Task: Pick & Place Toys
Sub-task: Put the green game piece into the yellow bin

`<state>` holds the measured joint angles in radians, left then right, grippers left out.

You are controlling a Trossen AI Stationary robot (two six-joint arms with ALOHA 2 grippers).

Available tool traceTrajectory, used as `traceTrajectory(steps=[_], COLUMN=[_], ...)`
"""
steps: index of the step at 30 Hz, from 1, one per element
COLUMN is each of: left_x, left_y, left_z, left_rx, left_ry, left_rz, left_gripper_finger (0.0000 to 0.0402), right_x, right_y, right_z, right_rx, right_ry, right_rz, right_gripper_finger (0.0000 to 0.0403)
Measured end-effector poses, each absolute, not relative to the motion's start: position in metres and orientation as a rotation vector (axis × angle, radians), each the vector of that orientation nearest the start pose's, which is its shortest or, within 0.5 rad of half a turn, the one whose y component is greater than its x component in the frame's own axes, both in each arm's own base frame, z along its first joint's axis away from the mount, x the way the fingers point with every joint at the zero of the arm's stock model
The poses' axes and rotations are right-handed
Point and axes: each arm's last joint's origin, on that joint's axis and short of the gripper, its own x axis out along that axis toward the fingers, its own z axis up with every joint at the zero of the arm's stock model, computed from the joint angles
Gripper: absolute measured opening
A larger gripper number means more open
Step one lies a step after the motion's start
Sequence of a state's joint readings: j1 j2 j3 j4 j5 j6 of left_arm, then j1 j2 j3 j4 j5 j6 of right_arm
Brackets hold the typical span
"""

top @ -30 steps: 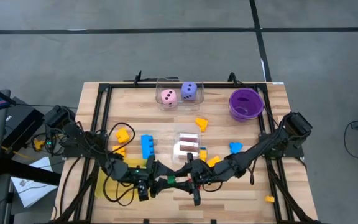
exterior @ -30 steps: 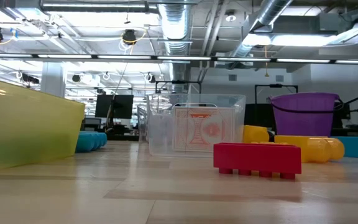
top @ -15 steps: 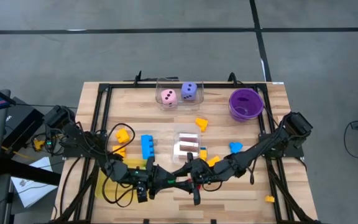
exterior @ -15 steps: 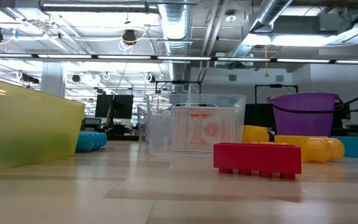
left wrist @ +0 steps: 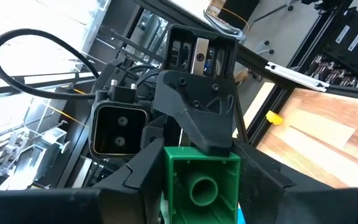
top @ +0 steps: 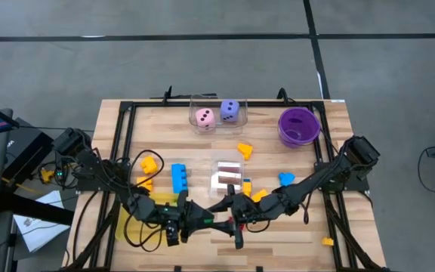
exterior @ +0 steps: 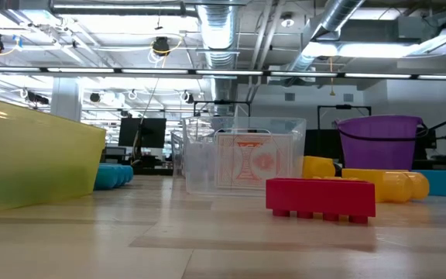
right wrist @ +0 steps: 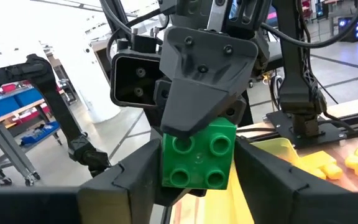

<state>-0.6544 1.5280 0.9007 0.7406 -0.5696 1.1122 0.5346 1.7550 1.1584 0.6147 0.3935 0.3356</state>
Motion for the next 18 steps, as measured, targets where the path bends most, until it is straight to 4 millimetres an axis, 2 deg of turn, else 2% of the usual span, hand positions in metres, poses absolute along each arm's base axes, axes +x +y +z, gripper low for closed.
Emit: traceTrajectory(steps=[12, 18], left_x=[0.272, 0.265], left_y=[-0.193, -0.200], left_z=[0.284, 0.287], left_rx=[1.041, 1.052], left_ry=[-0.127, -0.139], left_rz=[0.001, 0.022], left_gripper_finger=[0.0153, 0.0152], right_x=[0.348, 0.338], right_y=[0.198, 0.200], right_z=[0.278, 0.285], right_rx=[0.319, 0.303], right_ry=[0.029, 0.080], right_rz=[0.318, 0.403], right_gripper_finger=[0.0303, 0.0340])
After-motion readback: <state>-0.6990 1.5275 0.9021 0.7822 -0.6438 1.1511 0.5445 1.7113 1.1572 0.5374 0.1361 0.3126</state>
